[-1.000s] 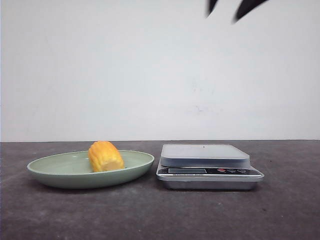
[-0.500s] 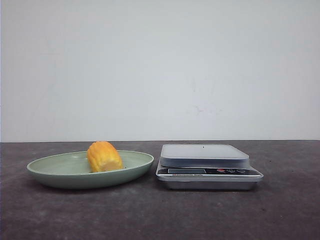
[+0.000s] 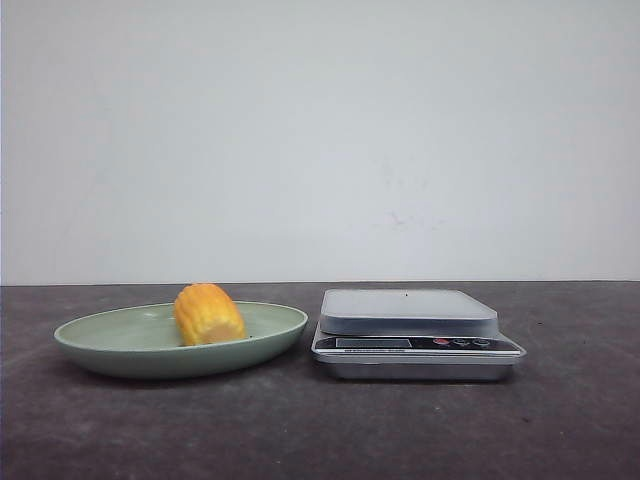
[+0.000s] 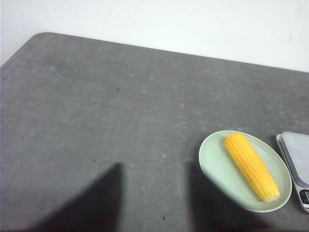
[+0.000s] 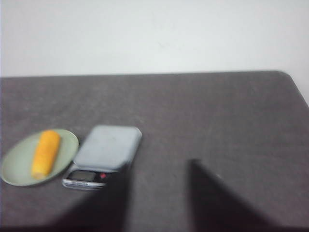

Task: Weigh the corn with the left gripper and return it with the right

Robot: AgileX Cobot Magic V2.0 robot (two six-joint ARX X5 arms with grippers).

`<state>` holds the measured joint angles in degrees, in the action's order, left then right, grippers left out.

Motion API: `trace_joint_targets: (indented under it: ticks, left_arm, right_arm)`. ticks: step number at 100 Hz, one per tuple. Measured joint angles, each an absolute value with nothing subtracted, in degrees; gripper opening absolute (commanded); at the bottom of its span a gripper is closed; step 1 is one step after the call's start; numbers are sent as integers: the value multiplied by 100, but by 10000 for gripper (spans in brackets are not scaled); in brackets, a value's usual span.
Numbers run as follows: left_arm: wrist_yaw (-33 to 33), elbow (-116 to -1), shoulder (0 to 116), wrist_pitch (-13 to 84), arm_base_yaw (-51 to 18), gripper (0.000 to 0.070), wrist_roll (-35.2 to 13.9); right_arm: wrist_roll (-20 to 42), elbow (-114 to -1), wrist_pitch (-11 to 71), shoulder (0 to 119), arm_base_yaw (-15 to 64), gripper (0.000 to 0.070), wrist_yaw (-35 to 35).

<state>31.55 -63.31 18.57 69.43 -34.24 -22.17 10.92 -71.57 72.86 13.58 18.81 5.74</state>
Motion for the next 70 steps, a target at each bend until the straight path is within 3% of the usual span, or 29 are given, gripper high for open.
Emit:
trace_joint_targets:
  ticks: [31,70]
  left_arm:
    - [2965,-6112,1787,6580,-3424,10,-2206]
    - [2967,-6112,1787,6539,-3424,27,-2206]
  right_arm:
    - [1096,-6788,6805,1356,1743,8,318]
    - [1096,-6788,6829,1356,1739,8,316]
